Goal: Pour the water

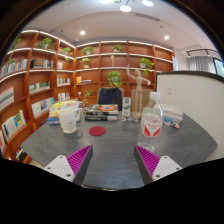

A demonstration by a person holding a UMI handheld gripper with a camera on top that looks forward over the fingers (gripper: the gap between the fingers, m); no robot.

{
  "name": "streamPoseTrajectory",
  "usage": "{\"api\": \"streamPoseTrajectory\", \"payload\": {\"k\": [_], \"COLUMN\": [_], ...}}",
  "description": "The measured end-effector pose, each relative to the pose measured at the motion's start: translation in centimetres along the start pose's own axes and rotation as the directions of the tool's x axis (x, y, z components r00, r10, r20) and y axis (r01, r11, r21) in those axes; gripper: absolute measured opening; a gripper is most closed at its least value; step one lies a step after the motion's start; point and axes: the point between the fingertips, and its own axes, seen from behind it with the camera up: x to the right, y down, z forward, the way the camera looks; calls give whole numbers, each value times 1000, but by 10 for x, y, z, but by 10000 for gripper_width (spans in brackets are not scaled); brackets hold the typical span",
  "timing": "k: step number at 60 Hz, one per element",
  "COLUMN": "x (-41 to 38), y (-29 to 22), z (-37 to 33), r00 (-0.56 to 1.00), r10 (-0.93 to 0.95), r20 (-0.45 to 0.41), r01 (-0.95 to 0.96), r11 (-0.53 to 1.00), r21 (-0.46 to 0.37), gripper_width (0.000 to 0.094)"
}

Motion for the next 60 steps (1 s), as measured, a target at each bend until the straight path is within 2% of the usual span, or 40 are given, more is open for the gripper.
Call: {"api": "streamPoseTrajectory", "payload": {"k": [7, 12, 19, 26, 34, 39, 45, 55, 60], "x": [60, 90, 114, 117, 127, 128, 128, 124, 125], "y": [17, 15, -7, -27, -48, -57, -61, -64, -65], "z": [10, 18, 40, 64, 85, 95, 101, 100, 101], "r00": [993, 987, 989, 993, 991, 990, 989, 991, 991], "r10": [28, 40, 58, 85, 87, 100, 103, 33, 43], "r20": [-115, -158, -137, -80, -99, -99, -109, -127, -126], "r01": [-25, -31, -39, -71, -66, -76, -72, 6, -2], "r11": [999, 998, 990, 984, 977, 971, 964, 954, 950], "r21": [26, 63, 139, 166, 201, 228, 255, 300, 311], "gripper_width": [881, 873, 869, 865, 852, 767, 554, 393, 355]}}
